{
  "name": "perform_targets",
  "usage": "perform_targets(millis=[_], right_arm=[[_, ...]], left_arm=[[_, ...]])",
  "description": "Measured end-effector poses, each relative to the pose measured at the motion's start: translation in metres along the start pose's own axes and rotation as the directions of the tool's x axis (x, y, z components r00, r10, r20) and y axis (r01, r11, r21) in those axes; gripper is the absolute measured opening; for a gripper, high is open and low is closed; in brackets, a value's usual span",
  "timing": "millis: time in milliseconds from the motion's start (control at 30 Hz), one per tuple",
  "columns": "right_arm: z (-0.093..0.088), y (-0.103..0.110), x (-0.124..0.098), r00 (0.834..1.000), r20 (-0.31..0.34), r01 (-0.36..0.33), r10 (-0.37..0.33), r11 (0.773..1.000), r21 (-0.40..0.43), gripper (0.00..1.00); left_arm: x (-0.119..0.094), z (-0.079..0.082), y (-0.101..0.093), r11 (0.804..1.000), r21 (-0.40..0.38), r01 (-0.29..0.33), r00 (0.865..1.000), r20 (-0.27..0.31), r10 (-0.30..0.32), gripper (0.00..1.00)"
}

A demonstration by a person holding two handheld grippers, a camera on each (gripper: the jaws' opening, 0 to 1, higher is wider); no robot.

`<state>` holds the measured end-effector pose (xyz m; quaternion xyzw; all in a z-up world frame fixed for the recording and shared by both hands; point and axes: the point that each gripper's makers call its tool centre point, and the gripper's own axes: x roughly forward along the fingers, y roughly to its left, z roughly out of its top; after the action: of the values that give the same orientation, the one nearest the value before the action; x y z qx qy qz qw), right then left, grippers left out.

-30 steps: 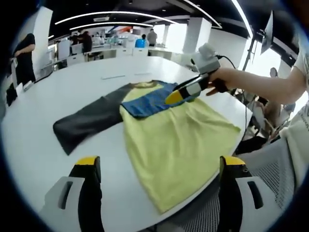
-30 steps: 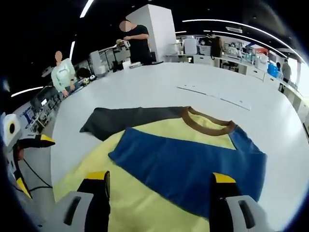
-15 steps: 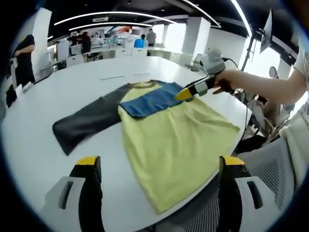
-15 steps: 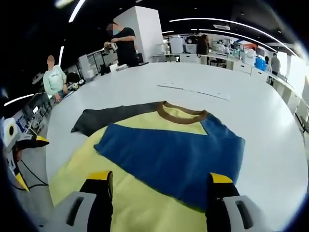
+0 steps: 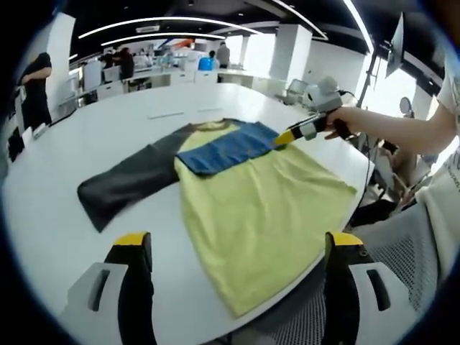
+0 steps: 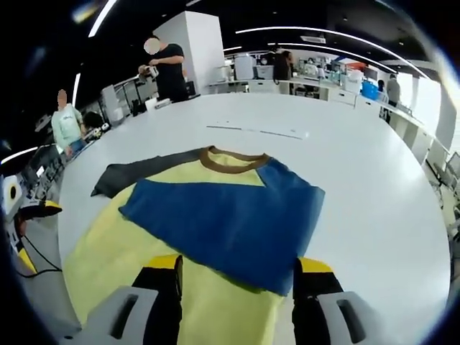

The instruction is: Fold the garment on the visible template until the final outline fits inside the template.

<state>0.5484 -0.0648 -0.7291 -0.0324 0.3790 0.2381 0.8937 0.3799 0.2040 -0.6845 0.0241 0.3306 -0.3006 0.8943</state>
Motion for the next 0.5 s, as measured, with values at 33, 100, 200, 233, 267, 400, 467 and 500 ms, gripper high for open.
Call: perform_targets(millis=[33,100,200,233,267,400,467,500], right_arm=[[-0.002,-0.003,-0.002,1.000,-0.005,0.004,-0.004,1.000,0.001,0.54],[-0.005,-0.008,-0.004,1.000,-0.007,0.015,-0.015,1.000,0.000,0.50],[-0.008,-0.012,-0.006,1.000,-0.007,0.018,-0.018,1.000,0.008,0.43],[-0.009,-0.014,-0.007,1.000,-0.007,0.021,-0.021,1.000,0.014,0.40],[-0.010,-0.016,-0.008,1.000,-0.007,0.027,-0.027,1.000,0.014,0.38],[-0.015,-0.023,-0.009,0.999,-0.005,0.042,-0.042,0.999,0.030,0.24],[-0.019,-0.025,-0.009,0.999,-0.011,0.050,-0.049,0.997,0.054,0.19],[-0.021,-0.026,-0.009,0.999,-0.013,0.052,-0.051,0.997,0.054,0.17]], left_arm=[[0.000,0.000,0.000,1.000,0.001,0.000,1.000,0.000,0.000,0.96],[0.000,0.000,0.000,1.000,0.007,-0.002,1.000,0.000,0.002,0.95],[0.000,0.001,-0.001,1.000,0.010,0.000,1.000,0.002,0.000,0.95],[0.000,0.001,-0.001,1.000,0.011,0.001,1.000,0.003,-0.001,0.95],[0.000,0.001,-0.001,1.000,0.013,0.002,1.000,0.003,-0.002,0.95],[0.000,0.000,-0.001,1.000,0.017,-0.001,1.000,-0.006,0.001,0.94],[0.000,0.000,-0.002,1.000,0.016,0.003,1.000,-0.004,-0.002,0.93],[0.000,0.000,-0.002,1.000,0.016,0.003,1.000,-0.004,-0.003,0.93]])
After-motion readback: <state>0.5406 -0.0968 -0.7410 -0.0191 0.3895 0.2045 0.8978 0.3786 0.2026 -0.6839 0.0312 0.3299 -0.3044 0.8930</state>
